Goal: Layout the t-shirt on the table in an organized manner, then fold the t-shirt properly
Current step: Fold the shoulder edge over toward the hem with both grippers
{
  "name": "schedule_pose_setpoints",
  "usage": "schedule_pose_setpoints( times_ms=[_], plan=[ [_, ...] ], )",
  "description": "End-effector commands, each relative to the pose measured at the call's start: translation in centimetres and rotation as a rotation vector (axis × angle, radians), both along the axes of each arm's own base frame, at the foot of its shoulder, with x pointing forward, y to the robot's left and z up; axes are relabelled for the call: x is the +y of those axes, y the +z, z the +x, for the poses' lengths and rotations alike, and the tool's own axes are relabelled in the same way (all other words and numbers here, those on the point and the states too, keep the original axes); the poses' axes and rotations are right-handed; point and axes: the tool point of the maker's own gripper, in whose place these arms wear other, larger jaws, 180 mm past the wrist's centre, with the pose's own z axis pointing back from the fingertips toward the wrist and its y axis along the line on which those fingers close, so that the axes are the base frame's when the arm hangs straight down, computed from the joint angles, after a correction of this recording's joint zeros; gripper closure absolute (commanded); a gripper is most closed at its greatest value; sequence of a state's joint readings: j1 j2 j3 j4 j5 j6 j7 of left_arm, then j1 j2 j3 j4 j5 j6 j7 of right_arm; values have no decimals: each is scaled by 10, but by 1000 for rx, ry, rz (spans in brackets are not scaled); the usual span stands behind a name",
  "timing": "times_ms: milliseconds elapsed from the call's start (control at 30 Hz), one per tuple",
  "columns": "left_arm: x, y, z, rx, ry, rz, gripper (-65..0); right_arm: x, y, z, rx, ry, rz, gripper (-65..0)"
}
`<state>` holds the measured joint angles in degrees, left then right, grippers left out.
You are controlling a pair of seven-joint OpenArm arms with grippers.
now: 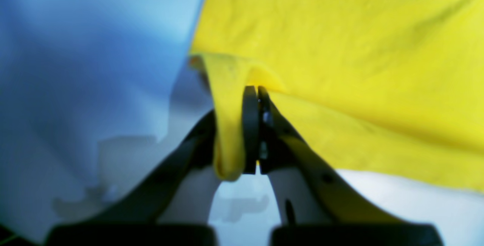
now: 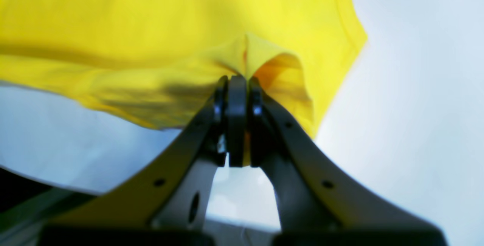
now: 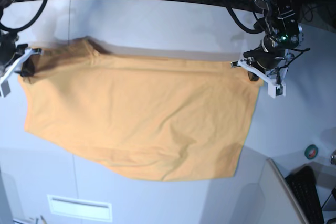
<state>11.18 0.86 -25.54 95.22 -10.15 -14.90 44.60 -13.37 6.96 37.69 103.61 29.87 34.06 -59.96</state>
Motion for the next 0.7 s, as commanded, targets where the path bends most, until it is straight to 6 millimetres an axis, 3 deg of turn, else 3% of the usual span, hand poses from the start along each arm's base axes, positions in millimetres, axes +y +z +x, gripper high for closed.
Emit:
schedule_pose_setpoints(
  times_ms=[0,267,433,667],
  plan=[
    [3,13,17,-56,4,4,0,-10,7,12,-28,-4,-14,0],
    [0,5,65,-67,107,-79,0,-33,-11,44,0,-51,56,0],
    [-3,5,86,-71,116,-110,0,-39,-3,65,-30,-58,67,0],
    [-6,24,112,-125,112,-120,0,-41,13,94,-86,-64,86,0]
  ],
)
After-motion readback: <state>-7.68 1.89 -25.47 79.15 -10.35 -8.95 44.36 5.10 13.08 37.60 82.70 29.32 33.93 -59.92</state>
